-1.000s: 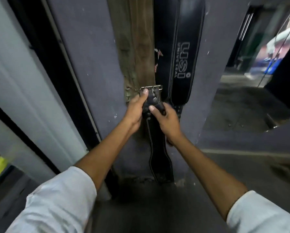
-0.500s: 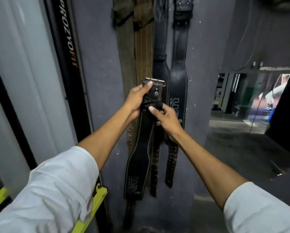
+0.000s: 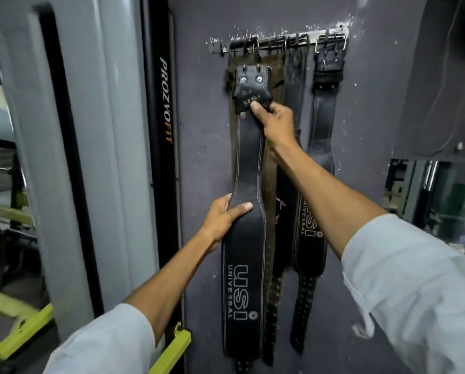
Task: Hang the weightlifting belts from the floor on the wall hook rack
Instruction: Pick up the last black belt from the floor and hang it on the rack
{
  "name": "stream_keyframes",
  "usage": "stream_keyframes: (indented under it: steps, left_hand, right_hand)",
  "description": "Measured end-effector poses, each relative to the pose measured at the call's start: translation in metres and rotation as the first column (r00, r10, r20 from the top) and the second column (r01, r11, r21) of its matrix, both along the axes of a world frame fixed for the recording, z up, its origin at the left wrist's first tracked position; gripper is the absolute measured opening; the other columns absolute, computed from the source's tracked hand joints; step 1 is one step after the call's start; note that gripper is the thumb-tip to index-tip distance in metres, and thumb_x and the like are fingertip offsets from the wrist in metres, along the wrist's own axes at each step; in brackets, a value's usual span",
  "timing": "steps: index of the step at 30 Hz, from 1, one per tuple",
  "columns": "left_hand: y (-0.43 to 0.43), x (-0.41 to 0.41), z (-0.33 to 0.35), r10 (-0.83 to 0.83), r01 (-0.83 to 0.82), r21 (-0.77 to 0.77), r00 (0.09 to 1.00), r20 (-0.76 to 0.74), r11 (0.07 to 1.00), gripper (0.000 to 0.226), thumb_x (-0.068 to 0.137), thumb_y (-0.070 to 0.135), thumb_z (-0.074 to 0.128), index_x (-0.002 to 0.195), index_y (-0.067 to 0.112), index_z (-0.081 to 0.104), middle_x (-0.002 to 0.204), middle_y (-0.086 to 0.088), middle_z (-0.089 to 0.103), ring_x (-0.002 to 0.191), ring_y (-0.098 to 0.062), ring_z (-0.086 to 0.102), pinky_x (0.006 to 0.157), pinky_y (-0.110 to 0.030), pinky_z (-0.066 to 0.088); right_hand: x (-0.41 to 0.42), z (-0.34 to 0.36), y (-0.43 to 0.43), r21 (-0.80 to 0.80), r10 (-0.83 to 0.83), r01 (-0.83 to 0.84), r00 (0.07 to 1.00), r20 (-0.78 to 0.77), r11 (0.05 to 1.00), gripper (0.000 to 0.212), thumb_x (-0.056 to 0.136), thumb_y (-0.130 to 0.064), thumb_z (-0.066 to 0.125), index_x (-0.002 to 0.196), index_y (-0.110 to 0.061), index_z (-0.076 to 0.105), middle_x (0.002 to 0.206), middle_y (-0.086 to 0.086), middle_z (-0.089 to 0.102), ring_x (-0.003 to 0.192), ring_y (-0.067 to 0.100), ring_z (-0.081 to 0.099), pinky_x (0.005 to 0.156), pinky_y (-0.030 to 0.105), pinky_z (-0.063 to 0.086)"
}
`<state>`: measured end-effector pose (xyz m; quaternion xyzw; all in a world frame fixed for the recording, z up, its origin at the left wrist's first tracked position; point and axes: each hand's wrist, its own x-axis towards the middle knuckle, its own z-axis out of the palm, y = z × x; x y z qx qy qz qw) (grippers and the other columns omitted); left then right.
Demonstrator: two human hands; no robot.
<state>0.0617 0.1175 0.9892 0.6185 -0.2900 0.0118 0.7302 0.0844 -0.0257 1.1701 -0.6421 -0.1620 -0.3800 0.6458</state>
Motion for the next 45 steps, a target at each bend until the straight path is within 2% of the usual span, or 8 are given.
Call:
stream_keyframes:
  steps: [13, 18, 21, 26, 29, 33, 40, 45]
  left_hand:
    - [0.015, 0.019, -0.063, 0.072, -0.056, 0.175, 0.994, -0.081, 0.983, 0.042, 0.080, 0.001, 0.078, 0.118, 0.007, 0.062, 0.118, -0.014, 0.072, 0.105, -0.026, 0.072, 0.088, -0.029, 0.058]
    - [0.032, 0.034, 0.035, 0.000, 0.005, 0.058, 0.996, -0.093, 0.998, 0.054, 0.084, 0.039, 0.076, 0.131, 0.018, 0.058, 0.127, -0.007, 0.068, 0.110, -0.017, 0.068, 0.095, -0.033, 0.054]
    - [0.040, 0.042, 0.142, 0.023, -0.022, -0.031, 0.999, 0.027, 0.999, 0.057, 0.082, 0.065, 0.064, 0.117, 0.019, 0.065, 0.101, -0.002, 0.067, 0.089, -0.013, 0.065, 0.080, -0.031, 0.055]
    - [0.020, 0.051, 0.234, 0.191, -0.185, -0.128, 0.981, 0.038, 0.974, 0.023, 0.089, 0.022, 0.072, 0.099, 0.001, 0.069, 0.093, -0.017, 0.071, 0.081, -0.026, 0.069, 0.076, -0.037, 0.058]
    - [0.008, 0.050, 0.240, 0.166, -0.155, -0.197, 0.985, 0.043, 0.968, 0.004, 0.092, 0.012, 0.068, 0.092, 0.008, 0.067, 0.084, -0.011, 0.072, 0.068, -0.021, 0.070, 0.067, -0.035, 0.061]
    - [0.007, 0.052, 0.259, 0.132, -0.113, -0.261, 0.989, 0.059, 0.959, 0.008, 0.093, 0.014, 0.068, 0.099, 0.009, 0.064, 0.083, -0.009, 0.073, 0.068, -0.023, 0.072, 0.064, -0.043, 0.063]
    - [0.005, 0.064, 0.264, 0.132, -0.116, -0.315, 0.991, 0.031, 0.942, 0.017, 0.093, 0.011, 0.066, 0.109, 0.007, 0.063, 0.086, -0.009, 0.072, 0.065, -0.018, 0.072, 0.053, -0.035, 0.059]
    - [-0.006, 0.068, 0.258, 0.087, -0.079, -0.315, 0.996, 0.012, 0.946, 0.030, 0.096, 0.008, 0.060, 0.126, 0.004, 0.060, 0.090, -0.008, 0.072, 0.066, -0.016, 0.072, 0.051, -0.031, 0.058]
  right_hand:
    - [0.024, 0.029, 0.012, 0.015, 0.034, -0.034, 0.999, -0.007, 0.999, 0.012, 0.092, -0.017, 0.073, 0.090, -0.006, 0.070, 0.085, 0.011, 0.071, 0.079, 0.021, 0.064, 0.074, 0.036, 0.052]
    - [0.024, 0.025, 0.004, 0.016, 0.107, -0.107, 0.994, -0.035, 0.994, 0.010, 0.094, -0.017, 0.072, 0.085, -0.014, 0.072, 0.093, 0.013, 0.075, 0.083, 0.022, 0.070, 0.080, 0.036, 0.059]
    - [0.023, 0.016, 0.008, -0.034, 0.130, -0.132, 0.990, -0.046, 0.991, 0.010, 0.094, -0.019, 0.071, 0.096, -0.009, 0.074, 0.103, 0.020, 0.076, 0.088, 0.026, 0.071, 0.088, 0.044, 0.059]
    - [0.014, -0.007, 0.029, -0.081, 0.153, -0.158, 0.986, -0.067, 0.984, 0.009, 0.097, -0.016, 0.068, 0.102, -0.011, 0.072, 0.094, 0.008, 0.075, 0.078, 0.015, 0.071, 0.073, 0.029, 0.060]
    - [0.013, -0.035, 0.030, -0.054, 0.173, -0.181, 0.976, -0.134, 0.982, 0.039, 0.095, -0.015, 0.071, 0.130, 0.000, 0.062, 0.115, 0.012, 0.071, 0.096, 0.017, 0.070, 0.088, 0.029, 0.057]
    - [0.004, -0.138, 0.027, -0.066, 0.196, -0.239, 0.899, -0.391, 0.969, 0.052, 0.086, -0.021, 0.081, 0.132, -0.009, 0.061, 0.126, 0.009, 0.072, 0.111, 0.021, 0.070, 0.098, 0.030, 0.057]
    - [-0.009, -0.248, 0.003, -0.015, 0.271, -0.327, 0.807, -0.525, 0.945, 0.049, 0.079, -0.004, 0.083, 0.124, -0.010, 0.064, 0.117, 0.009, 0.076, 0.104, 0.021, 0.075, 0.083, 0.030, 0.061]
    - [-0.003, -0.272, -0.008, -0.040, 0.226, -0.303, 0.788, -0.573, 0.952, 0.051, 0.080, -0.009, 0.084, 0.127, -0.013, 0.064, 0.115, 0.006, 0.077, 0.104, 0.023, 0.076, 0.095, 0.046, 0.060]
